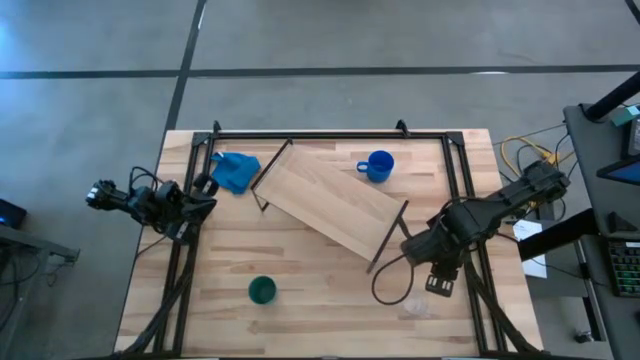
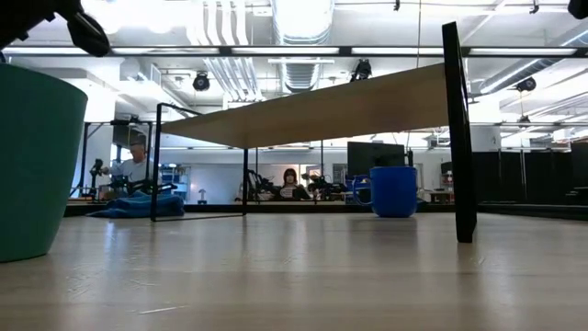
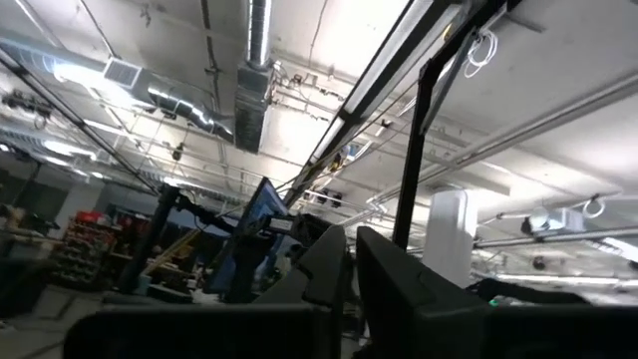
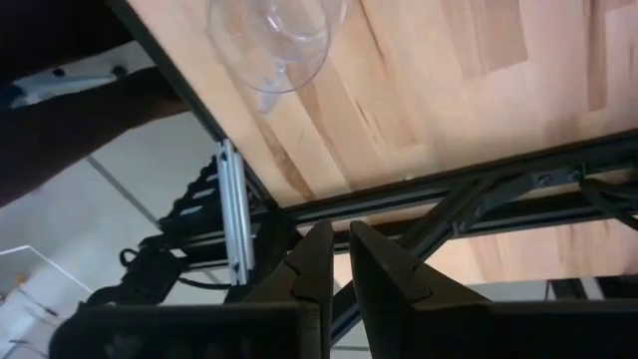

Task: Stack small to large cups/mugs on shelf
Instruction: Put the transparent mug on the shelf

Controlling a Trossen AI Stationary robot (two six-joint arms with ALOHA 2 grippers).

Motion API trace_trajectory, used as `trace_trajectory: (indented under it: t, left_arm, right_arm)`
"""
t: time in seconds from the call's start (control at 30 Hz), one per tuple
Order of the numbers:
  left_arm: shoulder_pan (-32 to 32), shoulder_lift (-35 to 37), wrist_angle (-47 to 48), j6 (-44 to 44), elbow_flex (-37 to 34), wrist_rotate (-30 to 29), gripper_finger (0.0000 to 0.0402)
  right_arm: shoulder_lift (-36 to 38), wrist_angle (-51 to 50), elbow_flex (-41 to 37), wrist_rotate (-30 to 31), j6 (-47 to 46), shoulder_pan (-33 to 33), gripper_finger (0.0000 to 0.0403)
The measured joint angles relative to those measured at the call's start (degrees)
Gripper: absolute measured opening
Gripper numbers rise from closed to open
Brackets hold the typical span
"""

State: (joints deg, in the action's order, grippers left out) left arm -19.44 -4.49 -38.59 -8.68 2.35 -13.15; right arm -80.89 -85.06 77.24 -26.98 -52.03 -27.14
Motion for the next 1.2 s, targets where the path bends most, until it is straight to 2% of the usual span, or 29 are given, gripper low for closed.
trace_trajectory:
  t: [1.2]
  left_arm:
    - [0.0,0.0,0.0,-1.4,0.0,-0.6,0.0016]
  right_arm:
    - [0.3,2.4,0.4,0.2,-0.5,0.0,0.0034]
